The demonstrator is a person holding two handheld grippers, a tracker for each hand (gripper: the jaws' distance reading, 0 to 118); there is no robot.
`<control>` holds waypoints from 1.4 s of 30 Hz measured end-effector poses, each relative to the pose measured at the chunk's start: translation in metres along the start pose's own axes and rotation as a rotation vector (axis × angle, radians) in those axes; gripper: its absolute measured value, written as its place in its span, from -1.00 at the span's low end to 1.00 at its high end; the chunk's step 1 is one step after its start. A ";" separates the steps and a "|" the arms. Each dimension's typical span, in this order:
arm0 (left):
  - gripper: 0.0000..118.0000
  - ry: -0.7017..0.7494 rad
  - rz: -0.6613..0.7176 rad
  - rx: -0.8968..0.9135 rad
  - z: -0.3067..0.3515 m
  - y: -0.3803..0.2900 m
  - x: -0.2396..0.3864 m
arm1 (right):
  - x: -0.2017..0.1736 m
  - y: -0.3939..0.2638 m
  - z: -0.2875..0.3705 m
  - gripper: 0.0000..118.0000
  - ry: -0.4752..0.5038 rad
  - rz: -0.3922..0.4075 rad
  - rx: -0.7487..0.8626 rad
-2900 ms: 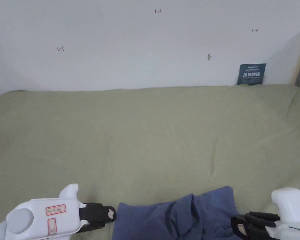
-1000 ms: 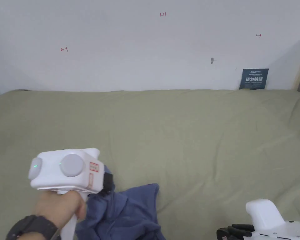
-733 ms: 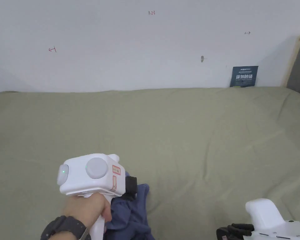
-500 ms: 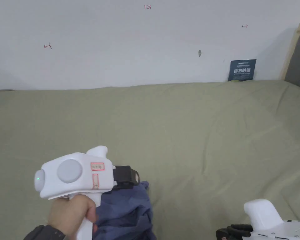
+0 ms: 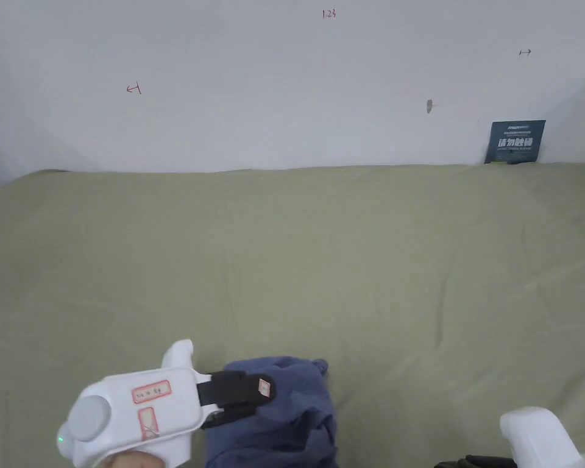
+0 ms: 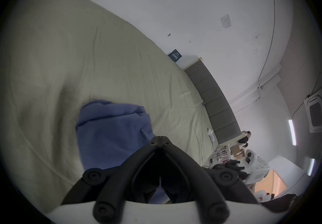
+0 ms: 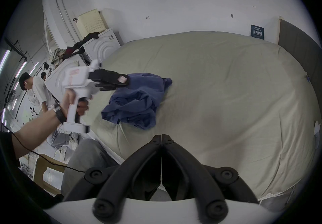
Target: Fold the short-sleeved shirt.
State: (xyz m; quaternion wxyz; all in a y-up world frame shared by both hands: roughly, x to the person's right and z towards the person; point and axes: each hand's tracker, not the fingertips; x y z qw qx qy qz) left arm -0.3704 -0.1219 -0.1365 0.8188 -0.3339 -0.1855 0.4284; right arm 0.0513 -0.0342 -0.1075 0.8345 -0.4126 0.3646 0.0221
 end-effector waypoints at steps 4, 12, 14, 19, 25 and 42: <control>-1.00 -0.033 0.059 -0.024 -0.041 -0.018 -0.019 | -0.003 0.001 0.004 -1.00 0.012 -0.004 0.013; -1.00 0.091 -0.057 -0.087 -0.061 -0.048 0.004 | 0.001 0.009 0.011 -1.00 0.012 -0.024 0.053; -1.00 0.129 -0.071 -0.051 -0.059 -0.060 0.015 | 0.002 0.010 0.008 -1.00 0.012 -0.023 0.059; -1.00 0.111 -0.119 -0.145 -0.070 -0.101 0.024 | 0.001 0.008 0.004 -1.00 0.031 -0.042 0.053; -1.00 0.100 -0.054 -0.149 -0.053 -0.112 0.027 | 0.000 0.013 0.007 -1.00 0.032 -0.020 0.048; -1.00 0.285 -0.236 0.130 0.106 -0.021 0.035 | 0.002 0.082 -0.131 -1.00 0.479 -0.107 0.055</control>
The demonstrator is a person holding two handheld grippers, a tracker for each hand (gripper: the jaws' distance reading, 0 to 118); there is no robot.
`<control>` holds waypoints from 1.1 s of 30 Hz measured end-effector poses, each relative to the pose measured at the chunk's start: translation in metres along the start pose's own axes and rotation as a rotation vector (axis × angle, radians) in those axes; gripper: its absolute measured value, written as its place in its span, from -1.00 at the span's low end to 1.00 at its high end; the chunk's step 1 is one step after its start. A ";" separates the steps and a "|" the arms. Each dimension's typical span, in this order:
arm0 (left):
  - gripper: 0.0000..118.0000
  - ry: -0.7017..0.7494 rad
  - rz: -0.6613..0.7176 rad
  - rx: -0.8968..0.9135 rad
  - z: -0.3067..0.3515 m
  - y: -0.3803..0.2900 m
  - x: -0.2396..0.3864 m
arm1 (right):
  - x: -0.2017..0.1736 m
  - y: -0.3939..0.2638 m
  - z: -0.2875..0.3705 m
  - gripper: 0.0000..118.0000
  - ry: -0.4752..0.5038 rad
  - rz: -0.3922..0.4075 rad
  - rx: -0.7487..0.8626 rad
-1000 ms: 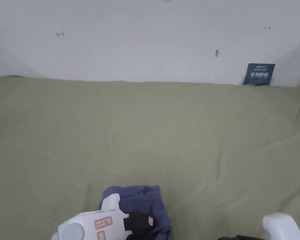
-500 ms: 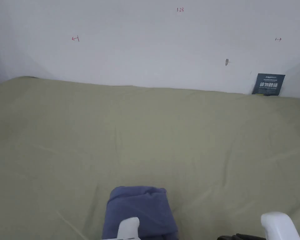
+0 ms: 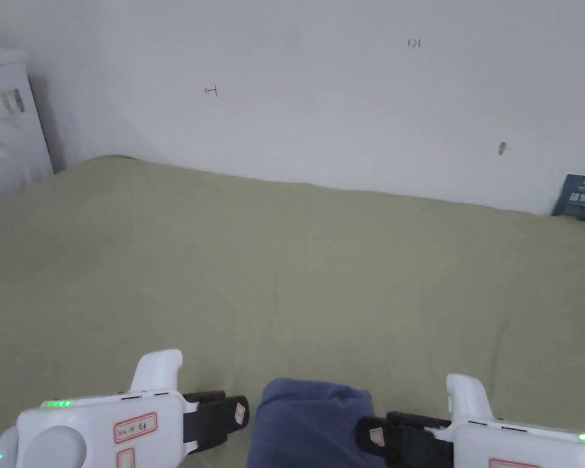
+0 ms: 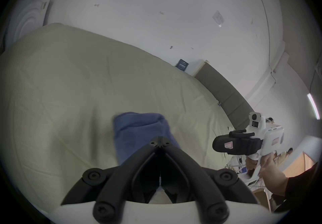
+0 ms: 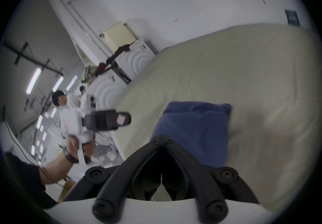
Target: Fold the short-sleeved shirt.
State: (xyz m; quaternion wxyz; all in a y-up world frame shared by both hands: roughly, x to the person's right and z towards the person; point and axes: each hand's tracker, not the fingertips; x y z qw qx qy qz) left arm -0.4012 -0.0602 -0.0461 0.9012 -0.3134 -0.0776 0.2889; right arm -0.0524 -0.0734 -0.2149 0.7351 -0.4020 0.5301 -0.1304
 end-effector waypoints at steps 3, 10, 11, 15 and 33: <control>-1.00 0.049 0.046 -0.013 0.003 -0.008 -0.023 | 0.030 0.005 -0.037 -1.00 0.027 -0.070 0.008; -1.00 0.082 0.104 -0.064 -0.001 -0.005 -0.054 | 0.080 -0.014 -0.078 -1.00 0.064 -0.185 -0.079; -1.00 0.073 0.120 -0.069 -0.005 -0.004 -0.056 | 0.084 -0.019 -0.079 -1.00 0.027 -0.194 -0.102; -1.00 -0.013 0.152 -0.087 -0.029 0.001 -0.058 | 0.105 -0.033 -0.076 -1.00 0.092 -0.328 -0.053; 1.00 -0.331 0.342 -0.147 -0.136 -0.023 -0.063 | 0.097 -0.028 -0.074 -1.00 0.056 -0.221 -0.072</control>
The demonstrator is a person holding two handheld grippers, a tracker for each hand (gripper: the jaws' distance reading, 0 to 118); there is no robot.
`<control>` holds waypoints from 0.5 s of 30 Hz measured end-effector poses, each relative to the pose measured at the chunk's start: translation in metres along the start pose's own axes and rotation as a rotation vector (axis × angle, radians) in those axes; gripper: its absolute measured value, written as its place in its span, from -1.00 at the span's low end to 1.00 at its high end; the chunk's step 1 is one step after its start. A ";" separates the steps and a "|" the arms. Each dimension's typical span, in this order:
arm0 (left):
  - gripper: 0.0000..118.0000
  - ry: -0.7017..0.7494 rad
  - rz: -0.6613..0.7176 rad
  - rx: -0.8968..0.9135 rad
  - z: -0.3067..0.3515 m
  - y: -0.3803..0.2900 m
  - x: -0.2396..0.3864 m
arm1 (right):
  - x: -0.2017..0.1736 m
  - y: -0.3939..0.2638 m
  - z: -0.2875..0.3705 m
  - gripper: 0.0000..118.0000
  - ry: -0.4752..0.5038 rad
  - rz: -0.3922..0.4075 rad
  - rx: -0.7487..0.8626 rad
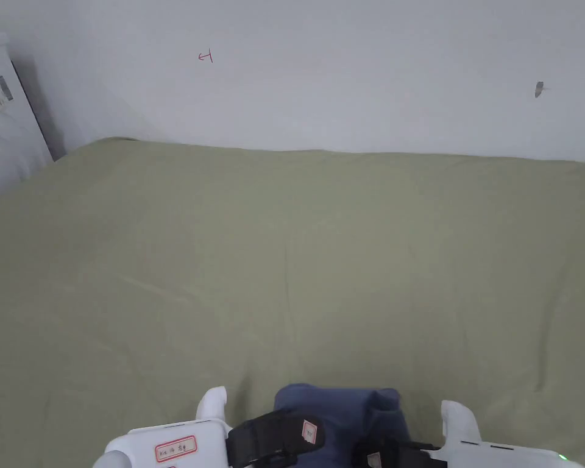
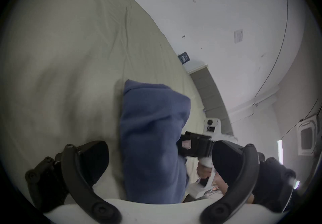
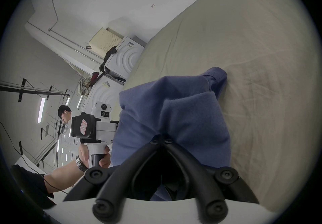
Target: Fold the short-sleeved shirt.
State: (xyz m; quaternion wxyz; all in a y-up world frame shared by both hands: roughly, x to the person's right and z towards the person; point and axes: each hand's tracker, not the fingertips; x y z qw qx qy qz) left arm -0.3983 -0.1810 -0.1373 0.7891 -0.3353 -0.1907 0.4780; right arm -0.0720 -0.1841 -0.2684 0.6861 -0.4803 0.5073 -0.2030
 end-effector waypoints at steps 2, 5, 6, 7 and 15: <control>0.99 0.034 -0.065 -0.024 -0.011 -0.002 0.012 | 0.001 0.000 0.000 -1.00 -0.002 -0.001 0.002; 0.99 0.093 -0.143 -0.097 -0.021 -0.004 0.025 | -0.003 0.001 -0.001 -1.00 -0.018 0.009 0.003; 0.99 0.058 -0.119 -0.125 -0.022 -0.002 0.025 | -0.007 0.000 0.001 -1.00 -0.031 0.015 0.007; 0.87 0.013 -0.074 -0.169 -0.022 0.002 0.021 | -0.010 -0.001 0.001 -1.00 -0.044 0.028 0.012; -0.56 0.196 -0.125 -0.089 -0.015 -0.001 0.022 | -0.045 -0.008 0.005 -1.00 -0.178 0.183 0.042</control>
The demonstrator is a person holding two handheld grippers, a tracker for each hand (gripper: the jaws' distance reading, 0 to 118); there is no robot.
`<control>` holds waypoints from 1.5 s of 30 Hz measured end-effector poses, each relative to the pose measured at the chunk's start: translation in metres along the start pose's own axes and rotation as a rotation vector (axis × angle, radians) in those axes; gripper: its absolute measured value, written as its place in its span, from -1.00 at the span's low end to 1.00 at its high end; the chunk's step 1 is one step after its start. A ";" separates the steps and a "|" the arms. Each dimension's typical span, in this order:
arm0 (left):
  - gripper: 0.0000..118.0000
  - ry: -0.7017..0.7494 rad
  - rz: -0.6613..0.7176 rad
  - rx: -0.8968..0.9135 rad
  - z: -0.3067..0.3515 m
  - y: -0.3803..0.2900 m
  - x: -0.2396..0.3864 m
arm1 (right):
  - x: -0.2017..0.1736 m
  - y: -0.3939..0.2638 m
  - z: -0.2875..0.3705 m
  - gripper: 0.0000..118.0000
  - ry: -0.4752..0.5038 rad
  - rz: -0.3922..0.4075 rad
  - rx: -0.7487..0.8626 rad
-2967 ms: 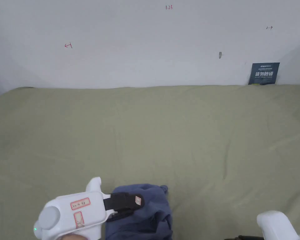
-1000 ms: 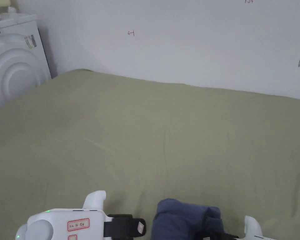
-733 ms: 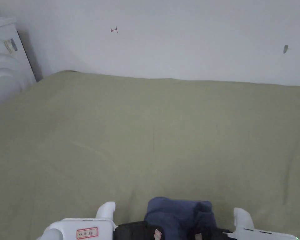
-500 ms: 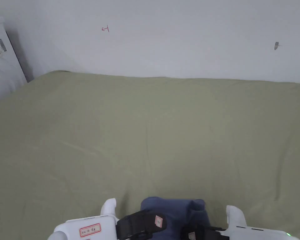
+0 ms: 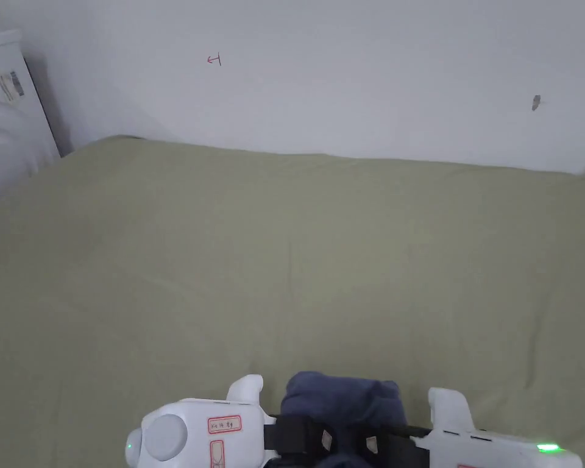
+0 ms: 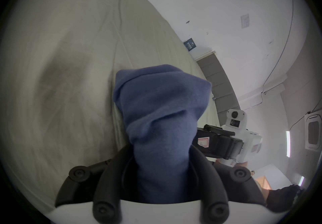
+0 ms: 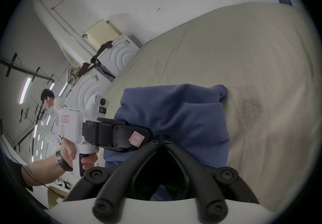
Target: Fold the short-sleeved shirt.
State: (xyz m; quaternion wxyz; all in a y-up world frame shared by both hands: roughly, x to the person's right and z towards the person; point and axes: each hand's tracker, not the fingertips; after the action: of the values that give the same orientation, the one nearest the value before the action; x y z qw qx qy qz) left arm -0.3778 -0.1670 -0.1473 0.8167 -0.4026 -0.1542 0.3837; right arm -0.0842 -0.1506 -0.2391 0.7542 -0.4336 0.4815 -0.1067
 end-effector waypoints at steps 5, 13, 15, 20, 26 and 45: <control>-0.55 0.058 -0.091 -0.033 0.015 0.012 0.012 | -0.022 0.003 0.013 -1.00 -0.047 0.057 0.014; -0.55 0.175 -0.119 -0.052 0.080 0.052 -0.025 | -0.072 0.009 0.017 -1.00 -0.438 0.210 0.023; -0.55 0.229 -0.124 -0.046 0.104 0.061 -0.039 | -0.077 0.005 0.009 -1.00 -0.457 0.231 0.051; -0.55 0.337 -0.119 -0.010 0.173 0.084 -0.084 | -0.096 -0.003 -0.007 -1.00 -0.445 0.205 0.044; -0.55 0.423 -0.158 -0.007 0.257 0.106 -0.142 | -0.121 -0.004 -0.025 -1.00 -0.422 0.211 0.047; 0.95 0.606 0.014 0.117 0.396 0.116 -0.259 | -0.173 -0.003 -0.049 -1.00 -0.357 0.321 -0.021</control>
State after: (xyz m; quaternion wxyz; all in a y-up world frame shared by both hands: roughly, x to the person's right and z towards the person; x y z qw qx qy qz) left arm -0.8289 -0.1040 0.0267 0.8444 -0.4523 0.1216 0.2601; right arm -0.2119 -0.0791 -0.1356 0.8301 -0.3713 0.4045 0.0978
